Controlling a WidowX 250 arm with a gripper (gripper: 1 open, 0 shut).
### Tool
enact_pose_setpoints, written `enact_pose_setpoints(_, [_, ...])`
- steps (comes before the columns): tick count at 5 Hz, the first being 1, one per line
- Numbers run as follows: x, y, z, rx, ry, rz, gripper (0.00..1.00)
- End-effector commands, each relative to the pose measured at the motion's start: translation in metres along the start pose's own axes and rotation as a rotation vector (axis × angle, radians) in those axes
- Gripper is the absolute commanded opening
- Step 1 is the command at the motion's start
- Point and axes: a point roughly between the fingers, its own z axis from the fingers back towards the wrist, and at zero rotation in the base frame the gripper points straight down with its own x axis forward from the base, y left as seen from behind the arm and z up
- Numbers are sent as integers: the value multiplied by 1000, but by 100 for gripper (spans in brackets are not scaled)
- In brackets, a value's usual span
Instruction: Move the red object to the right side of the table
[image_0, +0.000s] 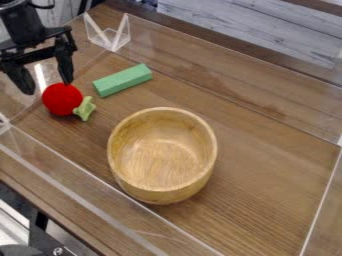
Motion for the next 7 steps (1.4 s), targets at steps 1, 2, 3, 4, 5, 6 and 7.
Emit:
enact_pose_setpoints(1, [8, 4, 10, -19, -67, 127, 100])
enact_pose_setpoints(2, [7, 6, 5, -24, -74, 201, 100])
enact_pose_setpoints(3, [13, 3, -13, -33, -90, 314, 100])
enact_pose_setpoints(4, [24, -2, -25, -62, -102, 425, 100])
enact_pose_setpoints(5, [21, -17, -14, -81, -93, 373, 100])
enact_pose_setpoints(6, [19, -29, -9, -86, -92, 322, 100])
enact_pose_setpoints(7, [23, -24, 1, -93, -104, 278, 100])
